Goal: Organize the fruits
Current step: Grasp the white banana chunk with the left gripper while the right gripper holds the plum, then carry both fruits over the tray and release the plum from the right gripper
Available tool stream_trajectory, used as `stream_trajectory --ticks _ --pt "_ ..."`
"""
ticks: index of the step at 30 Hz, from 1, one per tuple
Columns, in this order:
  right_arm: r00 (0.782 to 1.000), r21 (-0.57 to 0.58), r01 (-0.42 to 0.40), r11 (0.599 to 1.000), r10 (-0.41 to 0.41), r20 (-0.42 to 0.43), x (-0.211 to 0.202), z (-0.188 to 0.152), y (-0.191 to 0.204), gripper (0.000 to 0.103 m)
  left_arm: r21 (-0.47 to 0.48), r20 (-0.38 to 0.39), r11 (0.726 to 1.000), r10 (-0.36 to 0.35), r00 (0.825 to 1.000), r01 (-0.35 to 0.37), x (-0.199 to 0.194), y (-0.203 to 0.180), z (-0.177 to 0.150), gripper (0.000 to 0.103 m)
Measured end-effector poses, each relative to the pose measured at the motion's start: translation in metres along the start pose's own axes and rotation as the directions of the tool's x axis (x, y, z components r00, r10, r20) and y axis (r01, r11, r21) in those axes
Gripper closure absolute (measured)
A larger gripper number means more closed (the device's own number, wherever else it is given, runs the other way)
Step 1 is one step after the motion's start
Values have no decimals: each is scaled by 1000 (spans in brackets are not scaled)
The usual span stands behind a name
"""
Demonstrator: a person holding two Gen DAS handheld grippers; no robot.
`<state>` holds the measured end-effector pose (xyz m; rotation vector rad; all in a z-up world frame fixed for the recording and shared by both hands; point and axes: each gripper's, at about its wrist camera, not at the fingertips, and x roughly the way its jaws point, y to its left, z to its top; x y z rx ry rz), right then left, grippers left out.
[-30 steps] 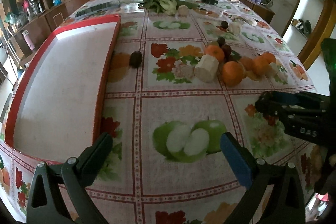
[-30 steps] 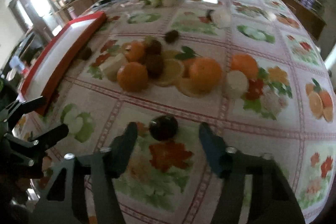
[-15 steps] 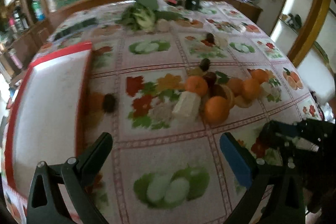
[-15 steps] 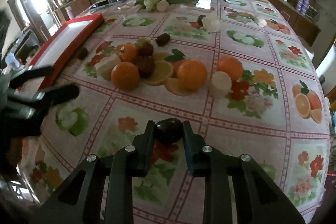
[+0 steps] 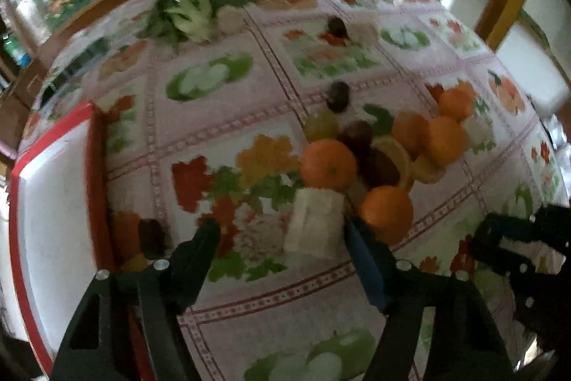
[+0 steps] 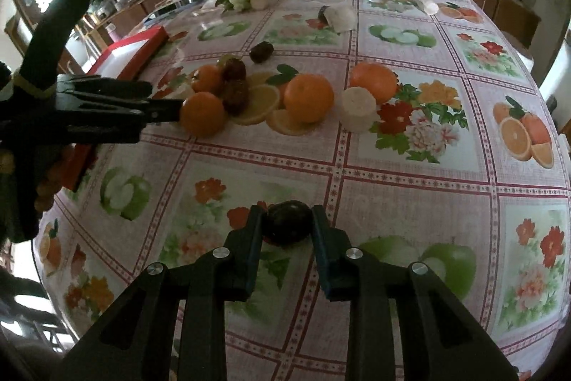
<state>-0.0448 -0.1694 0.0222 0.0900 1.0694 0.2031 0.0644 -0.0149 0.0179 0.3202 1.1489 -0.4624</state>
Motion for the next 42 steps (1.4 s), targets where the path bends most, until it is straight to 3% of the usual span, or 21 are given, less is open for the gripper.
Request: stream_trajectory --ticks 1,3,5,7,8,12,18,29,42 --pt "1000 2 -1 1000 1 1 0 0 0 76 16 -30 1000 -10 1000 11 5 -2 -1 32" --pt "1000 9 -5 1000 5 2 0 0 -1 76 49 -7 999 -2 1000 2 3 -7 -1 36" --pt "1000 14 -9 1000 9 3 0 -1 -2 76 45 -2 999 -20 1000 20 2 -7 2 47" --pt "1000 14 -5 1000 5 3 0 -1 -1 76 35 5 999 -23 1000 23 1 -6 5 67" --pt "1000 14 -3 1000 3 3 0 -1 -1 76 38 7 999 -30 1000 30 0 -6 5 69" --pt "1000 10 4 1000 -4 7 -1 -2 0 76 51 15 999 -17 1000 17 -5 -8 -3 69" --pt "999 1 16 1000 -16 37 -8 -3 1 77 -18 16 999 -33 999 33 -12 -7 -19 69" --pt "1000 -19 16 1000 -16 9 -2 1 21 76 -148 59 975 -159 985 166 -41 -7 -67 69" --pt "998 -167 -68 984 67 -13 14 33 110 76 -309 172 936 -117 978 167 -87 56 -109 69"
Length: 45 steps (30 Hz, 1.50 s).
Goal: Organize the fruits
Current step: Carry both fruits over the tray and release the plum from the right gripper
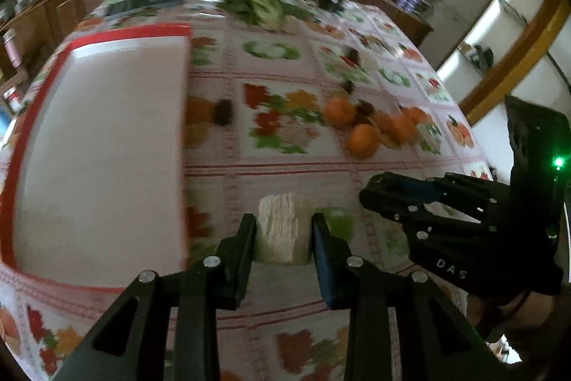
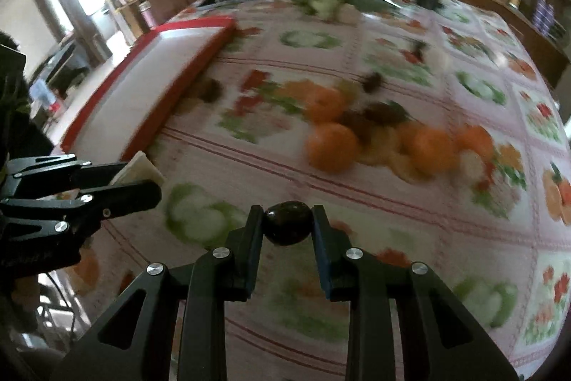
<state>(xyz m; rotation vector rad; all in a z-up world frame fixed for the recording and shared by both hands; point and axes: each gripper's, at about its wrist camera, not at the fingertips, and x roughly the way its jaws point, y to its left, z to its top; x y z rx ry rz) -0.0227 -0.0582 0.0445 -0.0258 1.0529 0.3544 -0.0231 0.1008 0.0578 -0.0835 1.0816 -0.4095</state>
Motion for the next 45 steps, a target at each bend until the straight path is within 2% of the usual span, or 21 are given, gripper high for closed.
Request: stream_trajectory --ticks 8,14,19,30,36,38,45 --pt "994 -118 -105 987 105 -4 22 42 75 76 -144 54 984 116 992 -107 -32 78 -1 69" --pt "985 -195 -170 966 168 -28 46 63 131 76 -241 50 951 210 976 -192 -43 137 -7 69" --pt "982 -219 -189 957 179 -69 67 68 157 76 -273 25 936 238 971 -222 -40 164 -11 69" --pt "979 -224 -182 958 156 -128 89 66 176 76 -258 -27 932 258 966 -256 -23 178 -10 69" --pt "983 -242 -162 957 136 -122 88 63 178 74 -254 -49 923 287 957 -290 -20 177 -10 68" --pt "984 -243 -160 957 134 -122 87 61 179 69 -269 -56 921 277 959 -282 -19 177 -12 67" --pt "989 -257 -135 957 114 -95 75 53 179 68 -295 -49 910 289 956 -290 -26 174 -16 57"
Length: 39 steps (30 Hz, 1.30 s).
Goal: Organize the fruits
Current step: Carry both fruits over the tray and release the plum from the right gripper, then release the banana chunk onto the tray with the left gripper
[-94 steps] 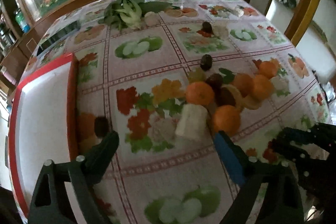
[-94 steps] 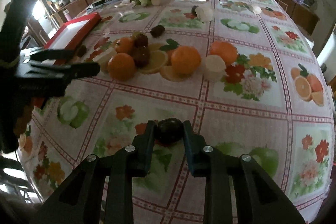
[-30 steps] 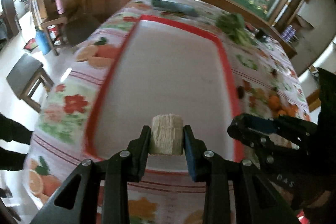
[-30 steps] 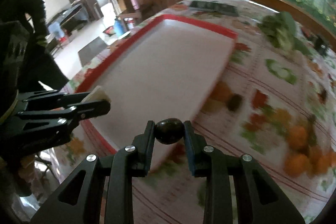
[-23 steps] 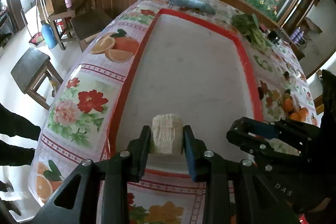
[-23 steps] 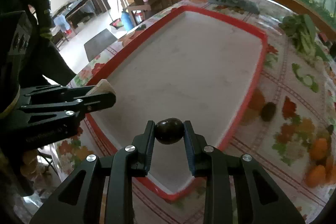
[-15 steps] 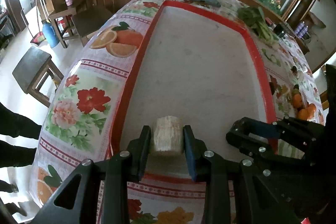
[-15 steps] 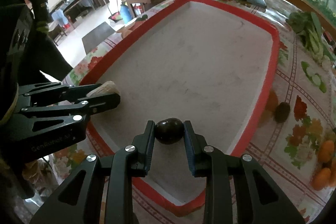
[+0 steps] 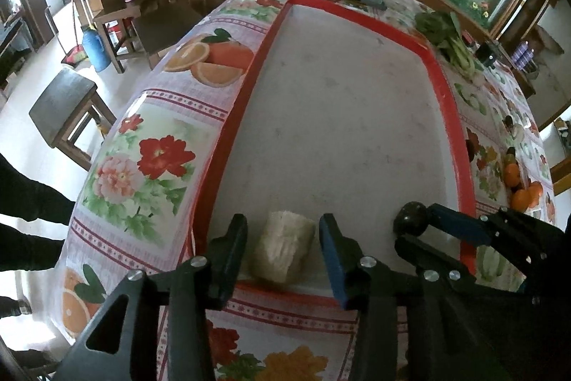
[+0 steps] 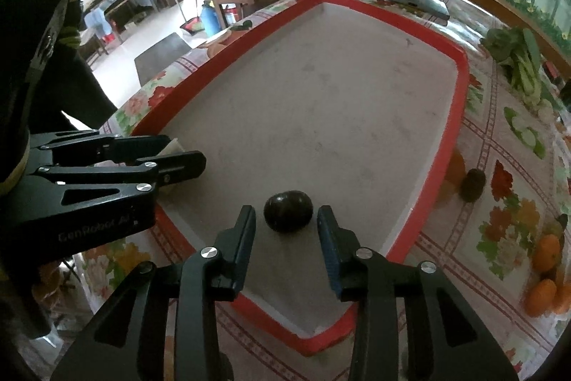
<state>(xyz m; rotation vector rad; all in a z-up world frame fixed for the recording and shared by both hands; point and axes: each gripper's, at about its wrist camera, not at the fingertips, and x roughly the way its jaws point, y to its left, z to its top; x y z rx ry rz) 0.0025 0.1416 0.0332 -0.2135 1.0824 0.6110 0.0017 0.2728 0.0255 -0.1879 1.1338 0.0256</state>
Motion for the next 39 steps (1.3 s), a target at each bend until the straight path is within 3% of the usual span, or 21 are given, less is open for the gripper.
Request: stream_trajectory --ticks 12,21,31,39 --pt "998 3 10 1000 -10 55 -37 -21 -8 65 -24 15 1000 -13 1000 14 -15 -19 -6 51" --pt "998 92 18 996 -24 65 -59 -48 -48 63 49 22 998 -41 999 40 -26 -74 -11 47" --pt "993 265 61 962 -85 81 -90 -93 -125 60 199 -21 976 -85 996 88 -18 -164 -18 45" --pt "971 445 173 878 -228 72 -123 -142 -223 58 301 -77 942 -132 988 150 2 -246 -28 44"
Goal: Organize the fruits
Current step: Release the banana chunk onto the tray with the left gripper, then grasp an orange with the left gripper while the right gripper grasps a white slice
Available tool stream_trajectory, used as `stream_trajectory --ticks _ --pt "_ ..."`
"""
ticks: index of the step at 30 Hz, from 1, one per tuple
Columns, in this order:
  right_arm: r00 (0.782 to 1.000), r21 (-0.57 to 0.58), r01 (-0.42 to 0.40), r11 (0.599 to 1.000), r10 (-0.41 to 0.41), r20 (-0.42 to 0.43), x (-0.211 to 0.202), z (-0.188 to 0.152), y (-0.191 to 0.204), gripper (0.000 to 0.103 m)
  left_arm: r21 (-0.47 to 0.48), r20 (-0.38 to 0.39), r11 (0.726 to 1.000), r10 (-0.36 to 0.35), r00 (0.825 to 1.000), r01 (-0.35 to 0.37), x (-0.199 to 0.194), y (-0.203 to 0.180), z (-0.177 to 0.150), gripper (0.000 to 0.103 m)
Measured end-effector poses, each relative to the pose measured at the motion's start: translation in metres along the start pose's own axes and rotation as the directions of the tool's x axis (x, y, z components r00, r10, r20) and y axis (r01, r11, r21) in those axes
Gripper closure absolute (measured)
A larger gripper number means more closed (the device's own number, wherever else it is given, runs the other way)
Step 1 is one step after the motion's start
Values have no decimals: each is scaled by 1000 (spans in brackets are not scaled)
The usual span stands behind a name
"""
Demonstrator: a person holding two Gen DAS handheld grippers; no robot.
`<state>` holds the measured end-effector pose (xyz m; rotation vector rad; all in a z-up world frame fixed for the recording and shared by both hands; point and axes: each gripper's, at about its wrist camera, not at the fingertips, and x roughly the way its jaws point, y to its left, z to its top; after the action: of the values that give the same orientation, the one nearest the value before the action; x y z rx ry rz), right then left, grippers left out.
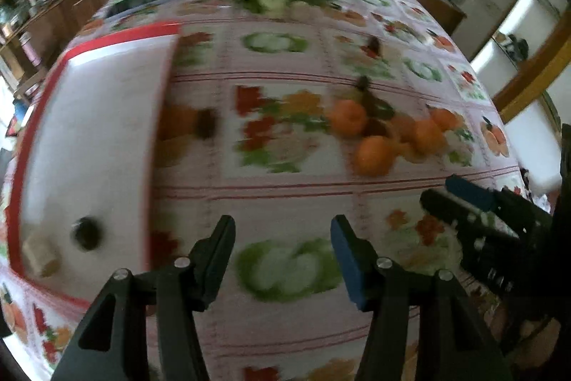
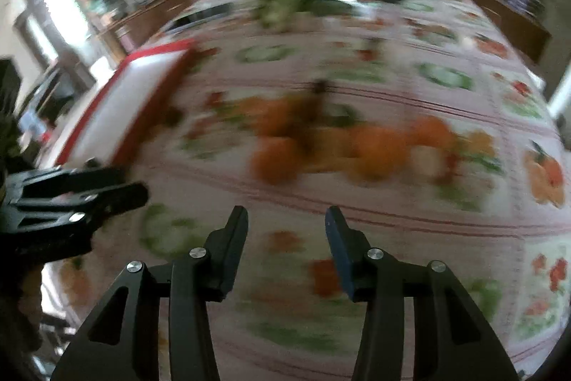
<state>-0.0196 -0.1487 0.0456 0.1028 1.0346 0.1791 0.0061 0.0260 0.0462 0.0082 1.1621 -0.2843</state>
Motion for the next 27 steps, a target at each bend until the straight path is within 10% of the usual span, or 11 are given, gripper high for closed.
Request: stream_trajectory --ticks 11,27 --pt "999 145 38 989 -40 10 -9 -3 -88 56 20 13 999 -34 999 34 43 -55 26 44" --pt "999 25 -28 999 27 26 20 23 -74 55 -5 73 998 -58 996 58 53 -57 32 60"
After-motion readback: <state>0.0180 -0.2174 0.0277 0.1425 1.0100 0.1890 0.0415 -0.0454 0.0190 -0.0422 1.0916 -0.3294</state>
